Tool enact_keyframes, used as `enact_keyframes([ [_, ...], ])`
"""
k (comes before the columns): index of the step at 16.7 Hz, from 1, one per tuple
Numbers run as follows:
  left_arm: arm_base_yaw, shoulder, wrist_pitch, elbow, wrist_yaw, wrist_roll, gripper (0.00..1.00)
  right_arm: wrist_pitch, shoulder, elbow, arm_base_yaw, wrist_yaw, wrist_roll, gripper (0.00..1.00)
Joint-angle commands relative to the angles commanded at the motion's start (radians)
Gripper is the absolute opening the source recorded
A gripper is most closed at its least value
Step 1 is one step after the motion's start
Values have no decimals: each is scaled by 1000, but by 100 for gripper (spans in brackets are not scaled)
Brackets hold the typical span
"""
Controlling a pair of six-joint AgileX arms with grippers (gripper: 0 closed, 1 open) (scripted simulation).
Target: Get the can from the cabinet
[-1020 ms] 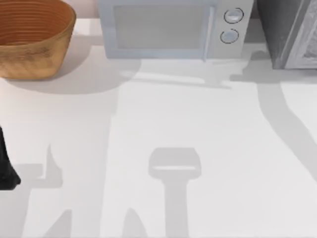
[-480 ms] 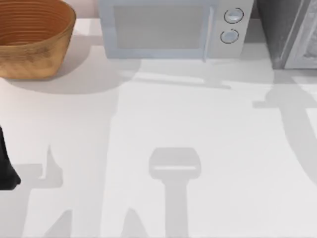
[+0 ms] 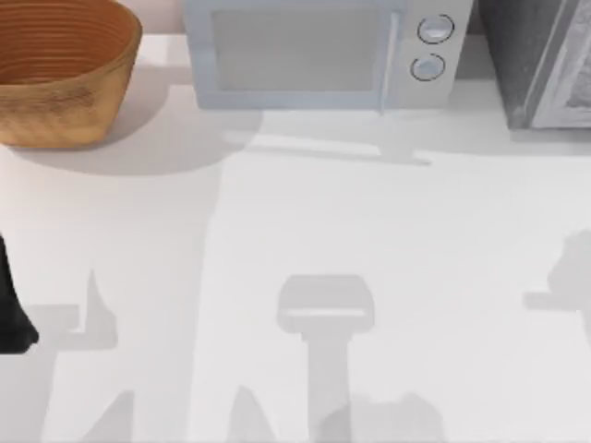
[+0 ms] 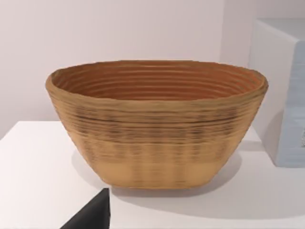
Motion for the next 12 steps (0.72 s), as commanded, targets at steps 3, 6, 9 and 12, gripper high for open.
enact_keyframes([
  [3, 0, 0, 0, 0, 0, 0, 100, 86, -181, -222, -63, -67, -1, 0],
  [6, 0, 0, 0, 0, 0, 0, 100, 145, -298, -350, -106, -112, -2, 0],
  [9, 0, 0, 0, 0, 0, 0, 100, 162, -328, -383, -118, -125, -2, 0],
  [12, 0, 0, 0, 0, 0, 0, 100, 159, -322, -384, -115, -124, -1, 0],
])
